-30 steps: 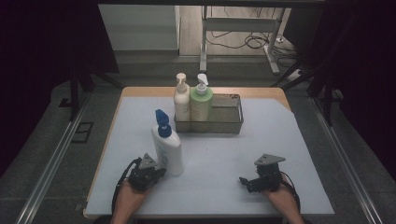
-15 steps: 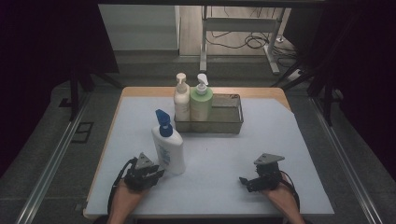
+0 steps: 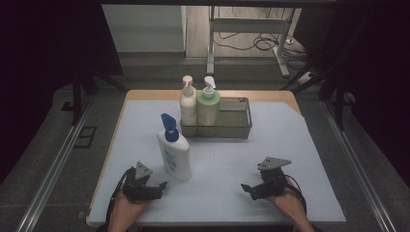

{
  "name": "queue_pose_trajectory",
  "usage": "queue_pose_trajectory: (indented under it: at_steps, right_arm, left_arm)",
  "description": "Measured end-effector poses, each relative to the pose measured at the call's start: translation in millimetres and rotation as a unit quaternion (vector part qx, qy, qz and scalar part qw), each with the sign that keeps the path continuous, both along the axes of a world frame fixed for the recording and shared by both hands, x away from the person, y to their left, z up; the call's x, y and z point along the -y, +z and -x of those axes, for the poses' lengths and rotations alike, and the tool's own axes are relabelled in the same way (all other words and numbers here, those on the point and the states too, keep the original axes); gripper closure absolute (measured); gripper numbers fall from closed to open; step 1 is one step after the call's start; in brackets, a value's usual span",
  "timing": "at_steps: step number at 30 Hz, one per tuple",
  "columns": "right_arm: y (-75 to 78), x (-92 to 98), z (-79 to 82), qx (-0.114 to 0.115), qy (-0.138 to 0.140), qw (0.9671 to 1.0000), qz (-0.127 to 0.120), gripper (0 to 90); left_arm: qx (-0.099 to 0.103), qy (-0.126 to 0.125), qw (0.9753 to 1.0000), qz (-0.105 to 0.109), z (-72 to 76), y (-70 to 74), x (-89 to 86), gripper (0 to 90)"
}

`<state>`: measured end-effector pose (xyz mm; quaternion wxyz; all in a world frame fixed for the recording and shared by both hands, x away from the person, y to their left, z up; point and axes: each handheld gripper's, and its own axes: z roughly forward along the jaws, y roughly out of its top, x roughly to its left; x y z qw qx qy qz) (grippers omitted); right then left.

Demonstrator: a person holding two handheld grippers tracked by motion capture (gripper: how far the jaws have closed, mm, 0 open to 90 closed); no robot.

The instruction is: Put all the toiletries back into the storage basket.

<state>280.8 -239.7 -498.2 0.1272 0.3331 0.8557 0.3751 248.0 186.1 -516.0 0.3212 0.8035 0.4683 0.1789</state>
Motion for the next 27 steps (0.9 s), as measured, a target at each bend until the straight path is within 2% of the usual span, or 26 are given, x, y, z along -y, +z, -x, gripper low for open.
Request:
queue_pose_trajectory:
  at_steps: [3,4,11,17,27]
  right_arm:
    - [4.7,-5.8,-0.3,0.004,0.006,1.0,-0.006,0.0]
    - [6.3,-8.1,-0.8,0.005,0.009,0.9999,-0.007,0.0]
    - [21.2,-24.1,-4.1,0.015,0.031,0.9991,-0.023,0.0]
    - [33.8,-34.5,-8.2,0.012,0.043,0.9982,-0.04,0.0]
    - [51.8,-54.3,-14.0,0.025,0.062,0.9971,-0.037,0.0]
  left_arm:
    - [-0.01,0.003,0.9999,-0.006,-1.4,-5.0,-0.8,13.0]
    - [-0.01,0.004,0.9999,0.003,-1.7,-6.3,-2.8,12.3]
    - [-0.006,0.0,1.0,0.003,-1.2,-7.3,-3.8,12.1]
    - [0.0,0.002,1.0,0.002,0.1,-8.0,-3.0,12.2]
    - [-0.001,0.002,1.0,0.003,0.1,-7.9,-3.1,12.4]
